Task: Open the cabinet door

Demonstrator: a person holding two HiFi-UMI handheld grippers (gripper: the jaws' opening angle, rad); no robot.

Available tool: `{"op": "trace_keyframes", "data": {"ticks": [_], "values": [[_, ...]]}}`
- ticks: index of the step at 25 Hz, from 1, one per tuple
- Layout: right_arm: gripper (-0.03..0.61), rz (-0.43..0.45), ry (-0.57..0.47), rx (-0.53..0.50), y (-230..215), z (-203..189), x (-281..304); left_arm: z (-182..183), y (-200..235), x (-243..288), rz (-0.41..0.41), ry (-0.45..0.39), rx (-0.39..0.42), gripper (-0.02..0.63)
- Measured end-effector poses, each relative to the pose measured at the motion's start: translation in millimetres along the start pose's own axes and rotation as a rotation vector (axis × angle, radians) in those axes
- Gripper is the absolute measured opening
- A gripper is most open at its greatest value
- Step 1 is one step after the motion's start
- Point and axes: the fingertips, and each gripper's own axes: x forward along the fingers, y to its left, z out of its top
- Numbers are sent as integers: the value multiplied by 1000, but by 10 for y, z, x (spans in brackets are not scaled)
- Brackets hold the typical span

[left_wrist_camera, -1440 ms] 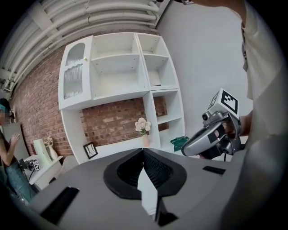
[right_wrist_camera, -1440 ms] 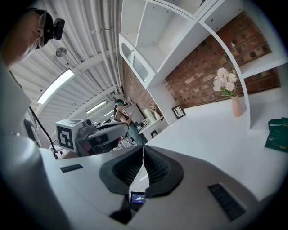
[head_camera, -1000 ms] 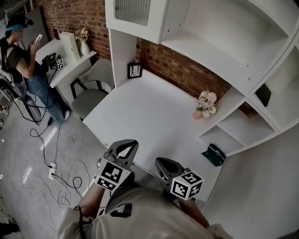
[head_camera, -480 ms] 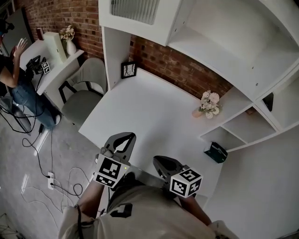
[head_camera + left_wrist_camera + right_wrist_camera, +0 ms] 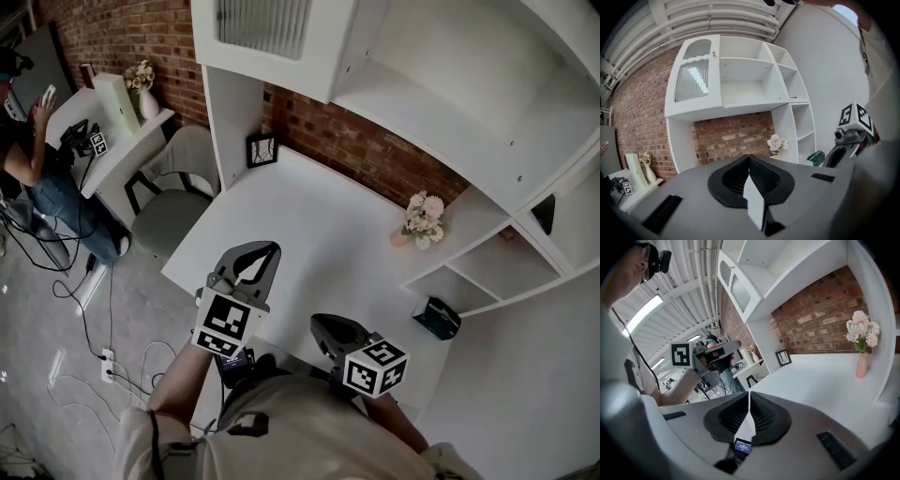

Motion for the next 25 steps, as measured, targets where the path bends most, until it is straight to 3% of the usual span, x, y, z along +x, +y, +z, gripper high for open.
{"op": "trace_keyframes", "data": {"ticks": [11,15,18,19,21,25], "values": [[32,41,-51,46,-458,158,-357,766,347,551,162,-84,51,18],[32,54,-61,72,-562,161,-408,1031,644,730,266,-132,68,20],[32,59,-61,88,-593,157,-420,1238,917,802,341,-188,34,21],[32,59,-61,93,-608,157,-425,1308,983,828,353,-203,22,32],[32,57,-62,97,-640,157,-433,1448,1071,904,361,-225,12,154],[32,45,-61,102,-674,157,-435,1671,1233,1049,396,-261,16,187]]}}
